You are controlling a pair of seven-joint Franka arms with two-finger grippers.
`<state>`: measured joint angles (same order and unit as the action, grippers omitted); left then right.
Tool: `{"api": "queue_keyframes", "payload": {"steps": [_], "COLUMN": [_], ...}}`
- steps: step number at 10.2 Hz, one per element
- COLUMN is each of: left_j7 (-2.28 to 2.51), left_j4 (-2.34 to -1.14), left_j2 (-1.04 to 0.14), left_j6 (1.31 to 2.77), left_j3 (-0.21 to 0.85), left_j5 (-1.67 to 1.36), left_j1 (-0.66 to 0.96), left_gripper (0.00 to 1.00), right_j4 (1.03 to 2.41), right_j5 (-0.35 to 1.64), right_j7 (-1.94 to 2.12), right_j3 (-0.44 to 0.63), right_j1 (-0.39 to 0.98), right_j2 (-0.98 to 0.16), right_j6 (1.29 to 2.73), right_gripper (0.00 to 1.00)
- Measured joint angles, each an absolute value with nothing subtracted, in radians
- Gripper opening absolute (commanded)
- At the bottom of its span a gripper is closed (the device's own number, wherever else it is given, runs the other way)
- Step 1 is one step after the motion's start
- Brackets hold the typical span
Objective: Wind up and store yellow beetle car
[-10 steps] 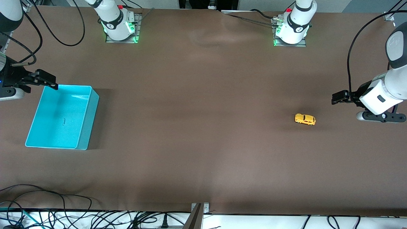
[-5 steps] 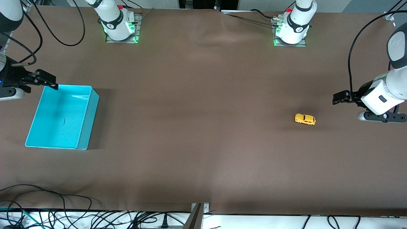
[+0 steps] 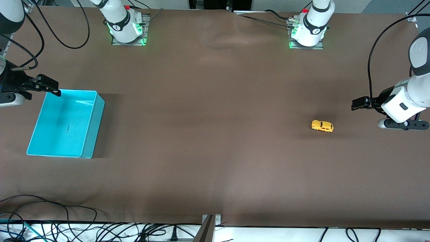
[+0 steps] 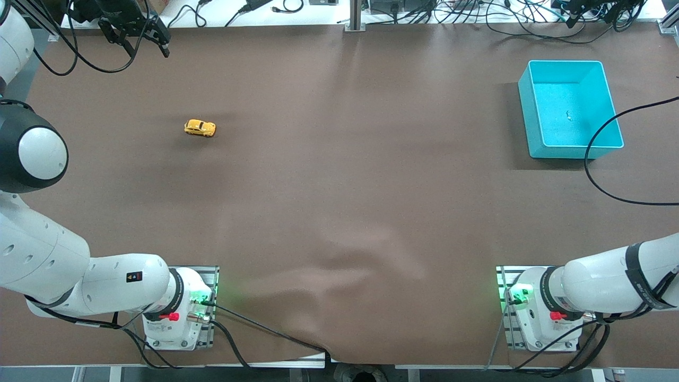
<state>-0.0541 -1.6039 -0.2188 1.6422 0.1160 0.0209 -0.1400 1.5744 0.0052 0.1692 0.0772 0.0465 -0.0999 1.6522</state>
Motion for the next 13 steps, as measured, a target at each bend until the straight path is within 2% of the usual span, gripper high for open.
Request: {"api": "queue_keyframes", "payload": {"steps": [13], "left_j7": [-0.054], "left_j4": [-1.604], "left_j2": [-0.228], "left_j6": [1.642], "left_j3": [0.112], "left_j5": [0.021], "left_j1": [-0.157], "left_gripper": [1.0], "right_j4": [1.575], "right_j5": [0.005], "right_j7": [0.169], "right_j3": [0.077], "right_j1": [0.046], "right_j2": [-0.099], "right_j6": [1.653], "right_gripper": [1.0]}}
